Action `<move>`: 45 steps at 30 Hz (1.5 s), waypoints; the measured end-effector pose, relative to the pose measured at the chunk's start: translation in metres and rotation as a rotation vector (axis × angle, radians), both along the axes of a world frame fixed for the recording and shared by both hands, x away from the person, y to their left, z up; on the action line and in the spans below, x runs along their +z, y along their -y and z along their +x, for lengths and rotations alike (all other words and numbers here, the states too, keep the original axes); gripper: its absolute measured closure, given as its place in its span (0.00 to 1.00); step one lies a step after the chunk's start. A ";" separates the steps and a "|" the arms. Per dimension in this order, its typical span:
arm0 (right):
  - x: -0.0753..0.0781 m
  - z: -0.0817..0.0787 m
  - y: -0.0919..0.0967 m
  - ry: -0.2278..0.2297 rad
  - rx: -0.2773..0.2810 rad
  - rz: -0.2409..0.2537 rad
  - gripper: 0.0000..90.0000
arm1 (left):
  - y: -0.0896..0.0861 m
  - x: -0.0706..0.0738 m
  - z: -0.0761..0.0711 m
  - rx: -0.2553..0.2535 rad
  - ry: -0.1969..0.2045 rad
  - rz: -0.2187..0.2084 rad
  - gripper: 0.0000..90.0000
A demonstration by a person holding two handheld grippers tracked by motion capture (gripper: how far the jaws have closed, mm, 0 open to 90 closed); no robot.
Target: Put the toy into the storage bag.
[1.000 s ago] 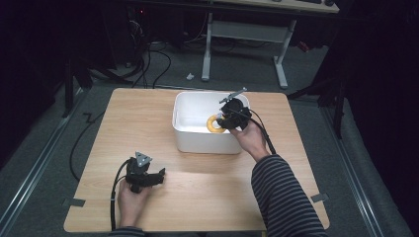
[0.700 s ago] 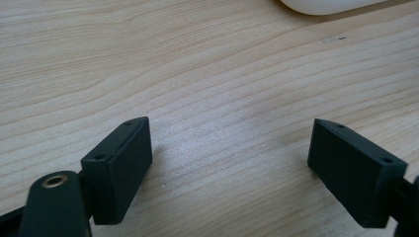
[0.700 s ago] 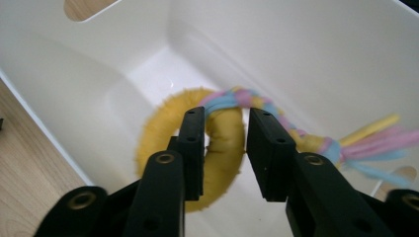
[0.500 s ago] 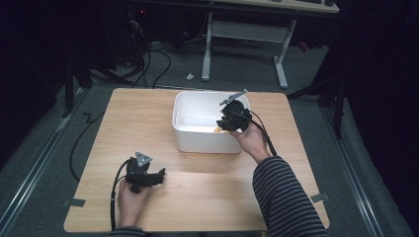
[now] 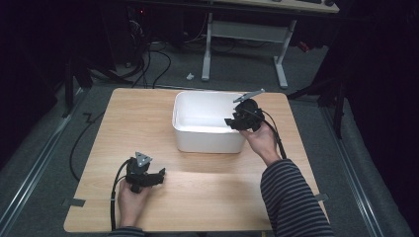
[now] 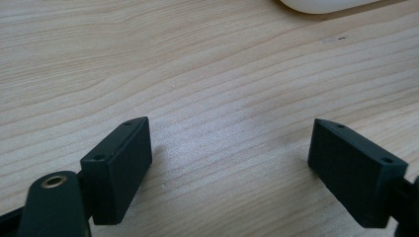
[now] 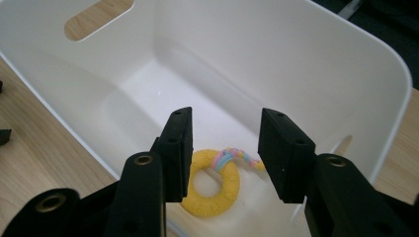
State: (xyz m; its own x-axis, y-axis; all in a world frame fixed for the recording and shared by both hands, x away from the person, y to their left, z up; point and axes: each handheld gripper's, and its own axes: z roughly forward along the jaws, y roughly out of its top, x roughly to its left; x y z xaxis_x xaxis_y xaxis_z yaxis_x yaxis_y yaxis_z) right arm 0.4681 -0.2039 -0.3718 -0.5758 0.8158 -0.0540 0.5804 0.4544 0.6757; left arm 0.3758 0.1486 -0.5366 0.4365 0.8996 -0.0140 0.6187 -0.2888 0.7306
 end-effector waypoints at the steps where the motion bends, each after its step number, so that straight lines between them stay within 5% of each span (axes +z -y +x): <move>1: 0.001 -0.001 0.004 0.004 -0.004 0.008 0.63 | 0.000 0.000 0.000 0.000 0.000 0.000 0.19; 28: 0.021 -0.042 0.078 0.104 -0.115 0.182 0.49 | 0.000 0.000 0.000 0.001 0.000 -0.001 0.20; 45: 0.019 -0.065 0.112 0.139 -0.180 0.147 0.47 | 0.000 0.000 0.000 0.001 0.000 -0.001 0.20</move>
